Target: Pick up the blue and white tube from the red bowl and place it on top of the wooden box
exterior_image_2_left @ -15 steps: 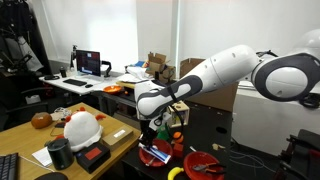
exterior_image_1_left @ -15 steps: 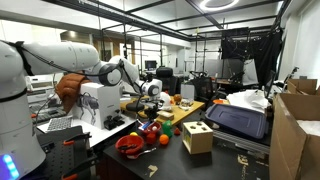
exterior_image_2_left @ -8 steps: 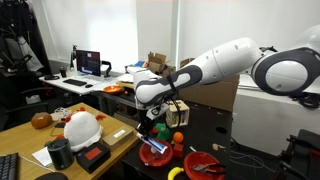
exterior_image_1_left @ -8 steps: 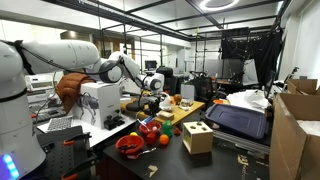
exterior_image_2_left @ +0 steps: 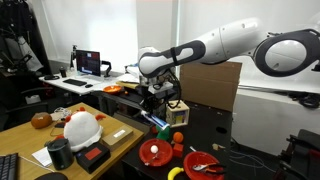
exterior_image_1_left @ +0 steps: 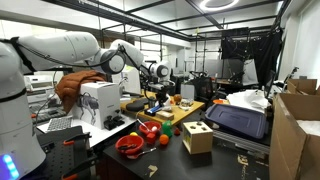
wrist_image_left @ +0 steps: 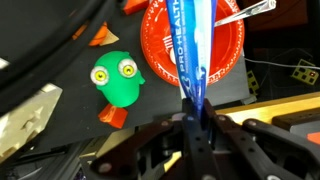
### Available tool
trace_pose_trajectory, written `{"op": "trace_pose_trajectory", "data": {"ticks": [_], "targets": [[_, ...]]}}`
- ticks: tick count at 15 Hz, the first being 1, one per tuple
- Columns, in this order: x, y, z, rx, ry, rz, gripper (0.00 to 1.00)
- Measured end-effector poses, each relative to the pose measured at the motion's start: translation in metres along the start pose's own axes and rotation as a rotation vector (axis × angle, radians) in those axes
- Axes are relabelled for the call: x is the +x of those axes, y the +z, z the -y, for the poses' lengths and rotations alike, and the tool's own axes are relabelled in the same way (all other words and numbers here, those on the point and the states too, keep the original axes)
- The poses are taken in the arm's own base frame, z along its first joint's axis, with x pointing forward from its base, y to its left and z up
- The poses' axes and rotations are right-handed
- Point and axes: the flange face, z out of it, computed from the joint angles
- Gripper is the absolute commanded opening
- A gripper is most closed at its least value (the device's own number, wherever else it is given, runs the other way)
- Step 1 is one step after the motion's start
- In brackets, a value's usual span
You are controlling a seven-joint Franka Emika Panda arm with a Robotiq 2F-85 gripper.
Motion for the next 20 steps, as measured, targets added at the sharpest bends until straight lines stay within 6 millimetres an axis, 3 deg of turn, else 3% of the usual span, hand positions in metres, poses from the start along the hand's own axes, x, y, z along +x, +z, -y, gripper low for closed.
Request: {"op": "trace_pose_trajectory", "data": {"ticks": [6,11,16,20], "targets": [[0.006,-0.010,-0.056,-0.024,0.198,0.001,0.03],[0.006,-0.008,-0.122,-0.053,0.390,0.013,0.03],[-0.003,0.008,-0.188,-0.058,0.538,0.054,0.03],[-0.014,0.025,-0.223,-0.062,0.655,0.095,0.03]]}}
